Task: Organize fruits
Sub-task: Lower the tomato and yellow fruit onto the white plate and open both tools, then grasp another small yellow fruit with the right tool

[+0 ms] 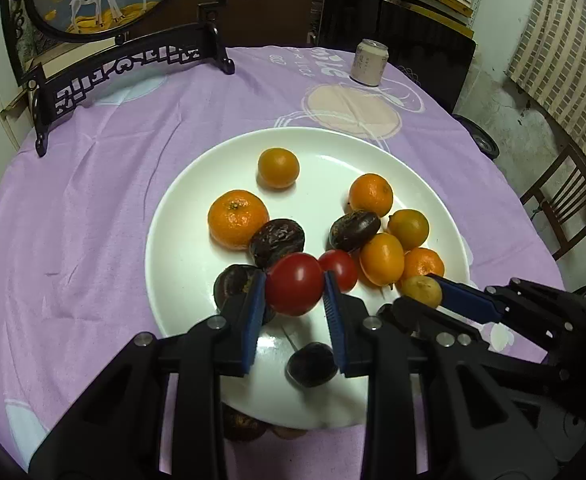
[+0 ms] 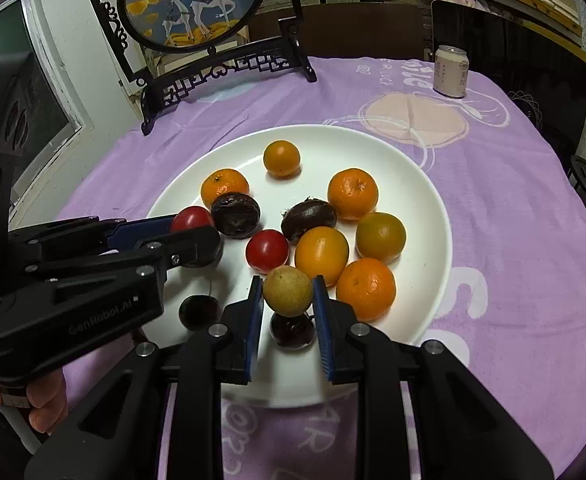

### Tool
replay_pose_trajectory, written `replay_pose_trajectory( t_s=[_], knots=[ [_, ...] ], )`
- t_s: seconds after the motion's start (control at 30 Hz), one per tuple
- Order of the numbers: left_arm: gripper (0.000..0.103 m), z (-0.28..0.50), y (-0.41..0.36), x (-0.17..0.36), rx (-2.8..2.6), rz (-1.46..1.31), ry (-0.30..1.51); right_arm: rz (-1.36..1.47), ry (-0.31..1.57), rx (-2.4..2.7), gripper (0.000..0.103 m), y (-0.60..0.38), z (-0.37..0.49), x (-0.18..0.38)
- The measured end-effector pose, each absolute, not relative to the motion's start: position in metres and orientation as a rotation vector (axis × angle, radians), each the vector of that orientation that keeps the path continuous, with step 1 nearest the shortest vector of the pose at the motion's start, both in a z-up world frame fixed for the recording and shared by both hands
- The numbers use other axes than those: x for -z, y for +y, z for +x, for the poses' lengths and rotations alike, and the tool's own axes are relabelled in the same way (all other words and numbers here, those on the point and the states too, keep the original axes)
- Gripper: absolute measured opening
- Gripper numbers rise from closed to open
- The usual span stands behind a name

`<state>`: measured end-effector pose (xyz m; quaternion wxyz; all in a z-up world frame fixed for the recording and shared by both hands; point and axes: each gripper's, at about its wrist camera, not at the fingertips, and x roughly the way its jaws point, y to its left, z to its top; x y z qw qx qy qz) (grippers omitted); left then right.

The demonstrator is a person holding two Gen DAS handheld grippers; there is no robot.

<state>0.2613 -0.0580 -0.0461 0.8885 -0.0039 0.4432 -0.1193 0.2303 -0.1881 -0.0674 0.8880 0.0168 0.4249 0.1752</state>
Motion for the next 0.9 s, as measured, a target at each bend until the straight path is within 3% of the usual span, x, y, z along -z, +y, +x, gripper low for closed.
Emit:
replay_pose_trajectory(
  t_s=[0.27,0.3,0.33,0.37,0.4,0.57,0.67,0.9],
  knots=[
    [0.03,0.269,-0.059,0.052,0.249,-0.017,0.927,0.023,0.878,-0.361,0.025,-0.186,0.235,0.067],
    [0.037,0.269,-0.059,0.051,0.245,-0.016,0.923,0.017,0.881,-0.354,0.029,-0.185,0.236,0.067],
    [0.046,0.268,-0.058,0.05,0.241,-0.016,0.916,0.014,0.881,-0.344,0.046,-0.185,0.236,0.067],
    [0.067,0.266,-0.057,0.048,0.237,-0.023,0.908,0.011,0.87,-0.327,0.054,-0.186,0.236,0.066],
    [0.075,0.264,-0.055,0.044,0.231,-0.034,0.895,0.008,0.847,-0.305,0.054,-0.188,0.234,0.063],
    [0.075,0.234,-0.037,0.022,0.241,-0.068,0.827,0.018,0.809,-0.3,0.054,-0.197,0.21,0.046],
    [0.08,0.201,-0.016,0.014,0.229,-0.085,0.782,0.018,0.785,-0.305,0.054,-0.201,0.18,0.041],
    [0.083,0.141,0.034,0.025,0.089,-0.071,0.742,0.039,0.842,-0.376,0.056,-0.182,0.129,0.057]
  ],
)
